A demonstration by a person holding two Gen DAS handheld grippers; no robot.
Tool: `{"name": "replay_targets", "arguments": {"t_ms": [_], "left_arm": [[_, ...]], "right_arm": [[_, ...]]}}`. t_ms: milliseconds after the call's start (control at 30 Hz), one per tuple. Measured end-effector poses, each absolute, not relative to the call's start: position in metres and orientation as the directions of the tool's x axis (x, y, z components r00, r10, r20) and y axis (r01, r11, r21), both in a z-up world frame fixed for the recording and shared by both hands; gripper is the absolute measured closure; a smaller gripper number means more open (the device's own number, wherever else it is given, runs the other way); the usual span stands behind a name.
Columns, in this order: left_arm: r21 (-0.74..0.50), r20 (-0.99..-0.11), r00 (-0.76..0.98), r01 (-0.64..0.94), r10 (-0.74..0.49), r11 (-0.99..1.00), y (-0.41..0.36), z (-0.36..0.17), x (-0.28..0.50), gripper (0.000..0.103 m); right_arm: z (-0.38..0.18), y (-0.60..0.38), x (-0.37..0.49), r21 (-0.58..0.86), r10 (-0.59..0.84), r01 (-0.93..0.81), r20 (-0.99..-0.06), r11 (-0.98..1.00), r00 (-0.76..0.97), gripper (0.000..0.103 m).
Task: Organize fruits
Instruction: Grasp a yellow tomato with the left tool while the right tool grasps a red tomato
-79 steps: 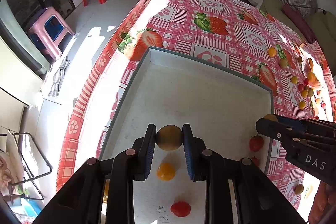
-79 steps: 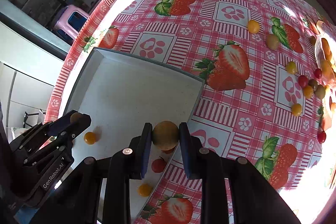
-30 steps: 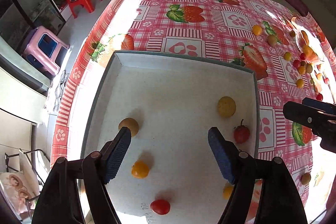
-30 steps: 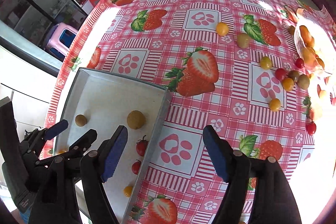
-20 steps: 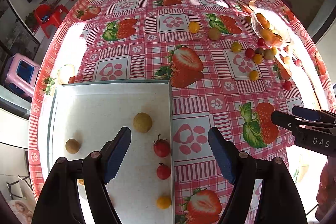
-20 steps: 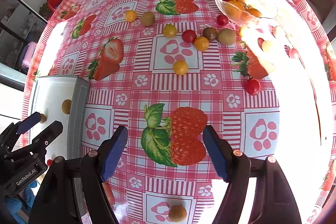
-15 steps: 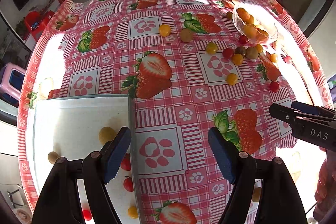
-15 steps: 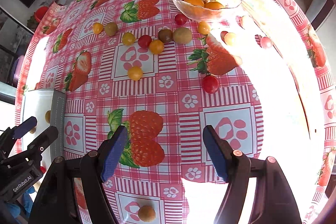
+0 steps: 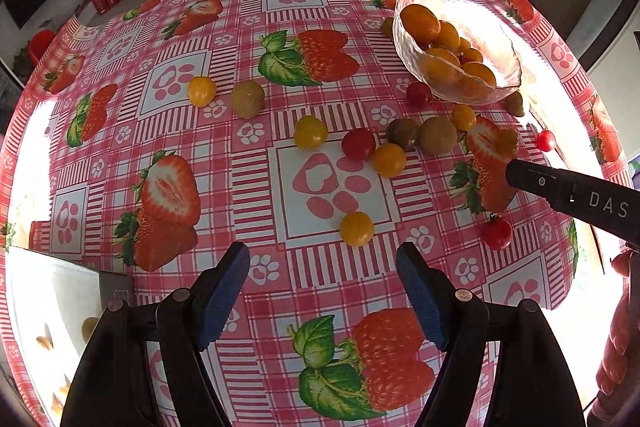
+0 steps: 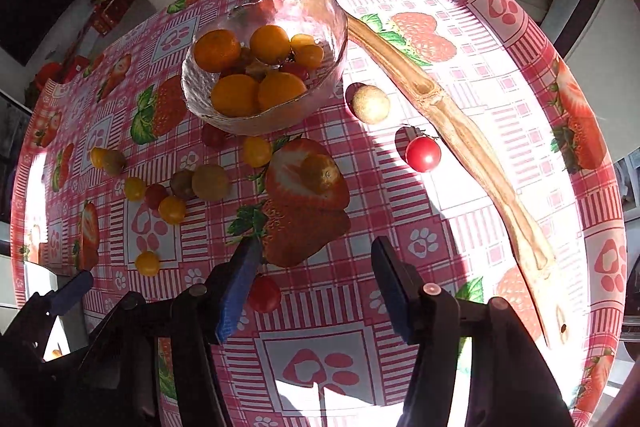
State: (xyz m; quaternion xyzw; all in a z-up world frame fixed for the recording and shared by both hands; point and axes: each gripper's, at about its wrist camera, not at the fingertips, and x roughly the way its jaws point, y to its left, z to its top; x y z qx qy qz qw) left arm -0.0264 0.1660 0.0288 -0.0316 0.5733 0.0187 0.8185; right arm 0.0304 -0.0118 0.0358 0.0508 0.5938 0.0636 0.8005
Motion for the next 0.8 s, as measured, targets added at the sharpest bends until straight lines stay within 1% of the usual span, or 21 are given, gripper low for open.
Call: {"name": "replay_targets", "arguments": {"t_ms": [67,200,233,300,400,433,467,500,533,600,800], "left_arm": [[-0.028,-0.941,0.339,-0.076,0.000,0.997,0.165,0.024,-0.024,0.026],[-0.029,-0.941,0.339,-0.091,0.003,0.995,0.164,0.019,-0.018,0.027],[-0.027,-0.941,0.339,-0.091,0.006,0.995,0.164,0.019,-0.017,0.033],[-0.021,-0.946,0.324,-0.091,0.010,0.996,0.162,0.015,-0.015,0.042],[-0.011,-0.943,0.333,-0.091,0.020,0.996,0.160,0.015,-0.014,0.042],[-0.011,-0.941,0.337,-0.091,0.021,0.996,0.160,0.015,-0.015,0.046],[-0.011,-0.940,0.340,-0.091,0.021,0.996,0.159,0.015,-0.016,0.048],[-0.011,-0.938,0.345,-0.089,0.021,0.996,0.159,0.016,-0.017,0.055],[-0.013,-0.936,0.350,-0.084,0.017,0.996,0.158,0.017,-0.017,0.068],[-0.018,-0.935,0.355,-0.075,0.009,0.997,0.157,0.019,-0.018,0.080],[-0.091,-0.926,0.375,-0.092,-0.051,0.992,0.169,0.027,-0.029,0.080]], "right_arm": [[0.032,-0.013,0.039,0.155,0.161,-0.043,-0.945,0.987,0.286,0.045],[0.025,-0.010,0.051,0.145,0.159,-0.068,-0.944,0.987,0.288,0.048],[0.023,-0.009,0.053,0.142,0.158,-0.074,-0.945,0.987,0.287,0.049],[0.022,-0.007,0.055,0.134,0.154,-0.085,-0.943,0.987,0.295,0.050],[0.022,-0.002,0.058,0.120,0.150,-0.113,-0.940,0.986,0.307,0.053],[0.022,0.000,0.059,0.114,0.147,-0.120,-0.939,0.986,0.310,0.059],[0.022,0.001,0.060,0.106,0.142,-0.128,-0.939,0.986,0.314,0.068],[0.022,0.002,0.061,0.100,0.137,-0.133,-0.939,0.986,0.316,0.072],[0.022,0.003,0.062,0.096,0.135,-0.134,-0.939,0.986,0.317,0.077],[0.022,0.003,0.063,0.102,0.138,-0.130,-0.939,0.986,0.315,0.077],[0.030,0.001,0.051,0.125,0.162,-0.136,-0.935,0.983,0.314,0.077]]}}
